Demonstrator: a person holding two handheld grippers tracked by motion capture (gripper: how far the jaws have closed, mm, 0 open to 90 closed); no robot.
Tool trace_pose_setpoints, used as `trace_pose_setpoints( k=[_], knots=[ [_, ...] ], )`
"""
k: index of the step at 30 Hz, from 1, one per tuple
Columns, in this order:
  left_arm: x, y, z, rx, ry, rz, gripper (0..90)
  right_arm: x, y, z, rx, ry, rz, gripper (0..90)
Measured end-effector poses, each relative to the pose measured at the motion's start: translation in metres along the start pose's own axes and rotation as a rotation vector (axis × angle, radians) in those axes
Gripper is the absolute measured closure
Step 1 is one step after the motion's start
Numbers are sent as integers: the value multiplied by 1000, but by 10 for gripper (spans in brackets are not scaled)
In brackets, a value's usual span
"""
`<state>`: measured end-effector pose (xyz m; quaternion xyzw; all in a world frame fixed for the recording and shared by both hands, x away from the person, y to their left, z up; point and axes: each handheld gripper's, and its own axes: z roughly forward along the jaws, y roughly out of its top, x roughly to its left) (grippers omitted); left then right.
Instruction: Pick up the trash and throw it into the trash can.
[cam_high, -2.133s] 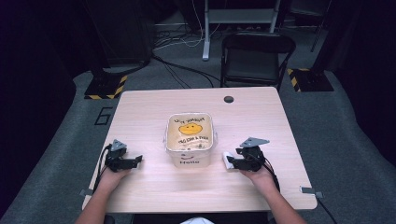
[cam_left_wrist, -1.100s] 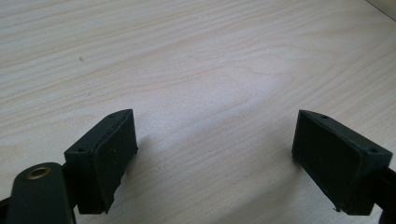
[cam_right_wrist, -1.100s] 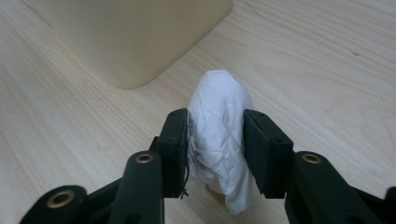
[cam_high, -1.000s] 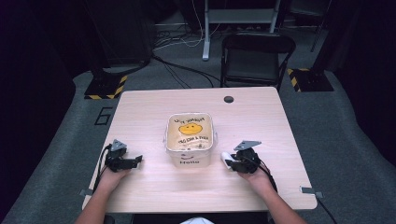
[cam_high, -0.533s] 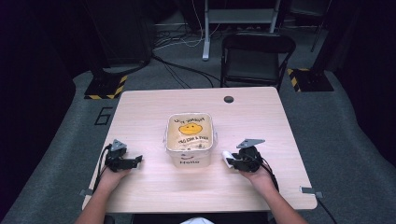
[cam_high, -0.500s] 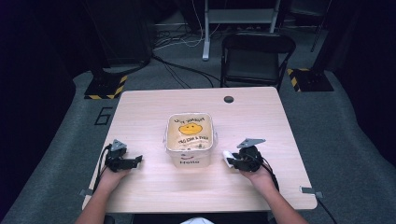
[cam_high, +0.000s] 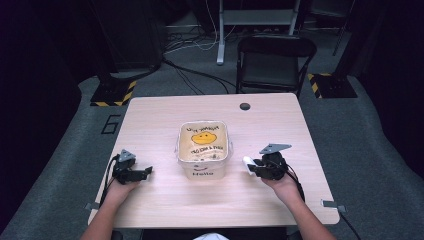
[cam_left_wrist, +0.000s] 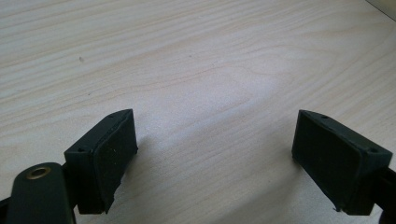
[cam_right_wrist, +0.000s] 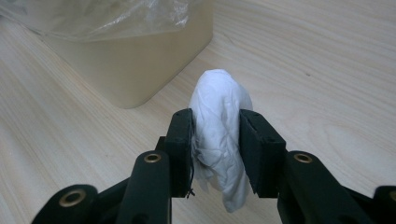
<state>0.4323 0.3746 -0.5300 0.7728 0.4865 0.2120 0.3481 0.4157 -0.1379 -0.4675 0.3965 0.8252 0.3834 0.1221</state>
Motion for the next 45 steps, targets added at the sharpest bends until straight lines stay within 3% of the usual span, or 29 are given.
trace_pose_setpoints(
  k=[16, 45],
  knots=[
    [0, 0, 0, 0, 0, -1, 140, 2, 28, -23, -9, 9, -31, 651],
    [0, 0, 0, 0, 0, -1, 140, 21, 78, -41, -12, 47, -88, 643]
  ],
)
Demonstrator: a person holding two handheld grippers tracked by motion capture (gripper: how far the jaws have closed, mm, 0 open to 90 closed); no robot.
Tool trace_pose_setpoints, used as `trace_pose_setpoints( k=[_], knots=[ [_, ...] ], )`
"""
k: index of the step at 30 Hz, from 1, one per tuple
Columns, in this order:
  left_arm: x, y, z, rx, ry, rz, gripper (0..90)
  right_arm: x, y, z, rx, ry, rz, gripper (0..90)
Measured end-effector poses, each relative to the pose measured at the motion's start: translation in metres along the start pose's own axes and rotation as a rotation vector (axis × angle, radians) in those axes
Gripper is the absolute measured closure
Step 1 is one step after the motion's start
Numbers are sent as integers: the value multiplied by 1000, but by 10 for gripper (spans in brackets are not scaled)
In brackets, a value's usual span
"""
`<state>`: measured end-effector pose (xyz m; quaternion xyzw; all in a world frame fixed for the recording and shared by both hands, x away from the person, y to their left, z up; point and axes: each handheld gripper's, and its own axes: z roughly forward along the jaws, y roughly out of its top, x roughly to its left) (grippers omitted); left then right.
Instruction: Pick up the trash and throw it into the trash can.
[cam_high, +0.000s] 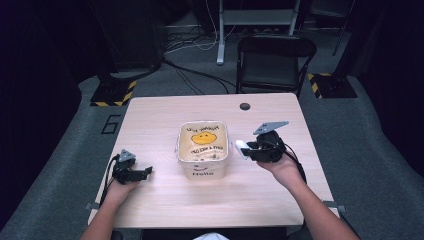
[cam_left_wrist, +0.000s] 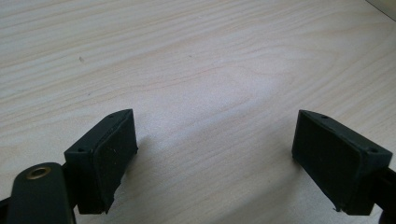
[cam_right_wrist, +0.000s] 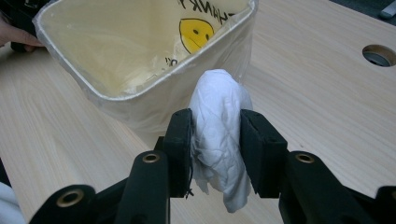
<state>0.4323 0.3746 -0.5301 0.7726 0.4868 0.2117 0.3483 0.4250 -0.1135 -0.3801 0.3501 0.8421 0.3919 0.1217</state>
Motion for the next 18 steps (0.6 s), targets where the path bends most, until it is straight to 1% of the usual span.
trace_pose_setpoints(
  k=[9, 14, 17, 18],
  knots=[
    [0, 0, 0, 0, 0, 0, 139, 5, 19, -3, -18, 8, -28, 642],
    [0, 0, 0, 0, 0, 0, 139, 9, 28, -1, -21, 14, -45, 642],
    [0, 0, 0, 7, -2, 1, 139, 12, 33, 1, -24, 14, -48, 641],
    [0, 0, 0, 1, 0, 1, 139, 12, 35, 2, -25, 17, -49, 640]
  ],
)
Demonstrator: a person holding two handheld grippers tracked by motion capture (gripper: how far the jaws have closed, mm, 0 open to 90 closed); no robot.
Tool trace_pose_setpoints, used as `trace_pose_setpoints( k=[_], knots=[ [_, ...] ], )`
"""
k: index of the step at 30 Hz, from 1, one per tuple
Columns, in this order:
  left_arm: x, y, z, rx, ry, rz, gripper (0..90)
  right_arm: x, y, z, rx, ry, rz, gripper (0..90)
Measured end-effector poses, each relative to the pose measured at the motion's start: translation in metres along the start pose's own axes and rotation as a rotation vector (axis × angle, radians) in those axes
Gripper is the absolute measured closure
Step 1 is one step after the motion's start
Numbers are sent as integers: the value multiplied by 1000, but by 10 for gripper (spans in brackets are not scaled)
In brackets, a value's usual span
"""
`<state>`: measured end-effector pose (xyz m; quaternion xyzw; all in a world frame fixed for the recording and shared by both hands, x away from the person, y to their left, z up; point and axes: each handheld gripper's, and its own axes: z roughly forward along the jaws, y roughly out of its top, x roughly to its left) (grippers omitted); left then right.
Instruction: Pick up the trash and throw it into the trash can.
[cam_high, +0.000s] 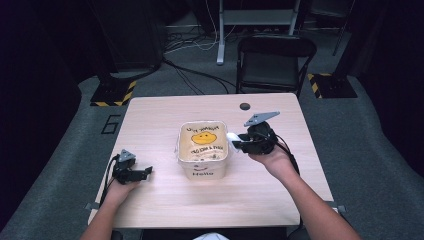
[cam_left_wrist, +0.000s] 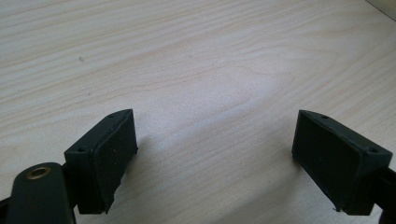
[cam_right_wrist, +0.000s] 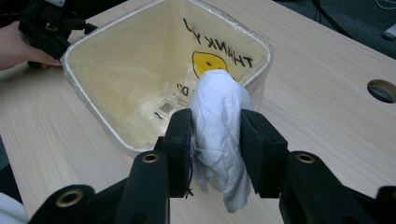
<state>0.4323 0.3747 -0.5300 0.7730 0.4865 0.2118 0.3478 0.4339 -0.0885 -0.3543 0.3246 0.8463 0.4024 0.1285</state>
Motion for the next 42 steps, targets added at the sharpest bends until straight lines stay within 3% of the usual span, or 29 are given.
trace_pose_setpoints(
  k=[14, 28, 42],
  knots=[
    [0, 0, 0, 0, -1, -1, 139, 8, 17, 16, -4, 24, -13, 638],
    [0, 0, 0, 5, -2, 2, 139, 21, 35, 48, -5, 51, -41, 637],
    [1, 0, -1, 8, -5, 5, 139, 27, 44, 71, -1, 54, -39, 637]
  ],
)
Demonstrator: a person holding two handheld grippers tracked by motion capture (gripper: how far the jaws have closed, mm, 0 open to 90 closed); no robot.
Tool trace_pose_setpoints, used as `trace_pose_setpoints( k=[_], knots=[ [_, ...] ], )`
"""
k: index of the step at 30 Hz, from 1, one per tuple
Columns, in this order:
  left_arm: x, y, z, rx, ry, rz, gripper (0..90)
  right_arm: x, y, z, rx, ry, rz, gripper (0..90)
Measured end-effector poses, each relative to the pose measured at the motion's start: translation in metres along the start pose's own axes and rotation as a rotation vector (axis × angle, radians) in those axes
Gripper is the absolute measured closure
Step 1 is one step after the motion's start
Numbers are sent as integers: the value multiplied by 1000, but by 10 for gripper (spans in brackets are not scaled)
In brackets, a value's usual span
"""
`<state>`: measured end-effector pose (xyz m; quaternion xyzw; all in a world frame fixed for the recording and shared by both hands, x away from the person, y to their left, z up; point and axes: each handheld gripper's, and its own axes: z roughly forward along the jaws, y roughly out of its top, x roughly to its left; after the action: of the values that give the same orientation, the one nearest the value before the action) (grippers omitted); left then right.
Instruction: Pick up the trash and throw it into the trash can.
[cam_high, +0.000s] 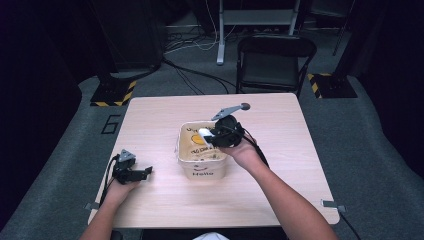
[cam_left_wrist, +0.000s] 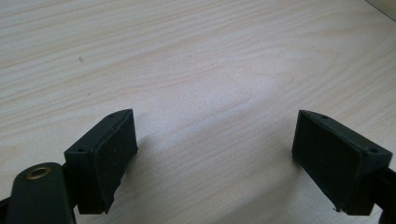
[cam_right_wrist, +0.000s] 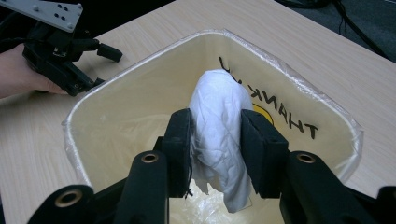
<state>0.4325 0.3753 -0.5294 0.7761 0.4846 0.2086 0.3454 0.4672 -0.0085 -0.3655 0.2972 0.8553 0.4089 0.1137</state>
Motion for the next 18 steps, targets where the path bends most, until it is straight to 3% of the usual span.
trace_pose_setpoints(
  k=[18],
  knots=[
    [0, 0, 0, 4, -4, 2, 139, 1, 4, 37, 41, -24, 21, 629]
  ],
)
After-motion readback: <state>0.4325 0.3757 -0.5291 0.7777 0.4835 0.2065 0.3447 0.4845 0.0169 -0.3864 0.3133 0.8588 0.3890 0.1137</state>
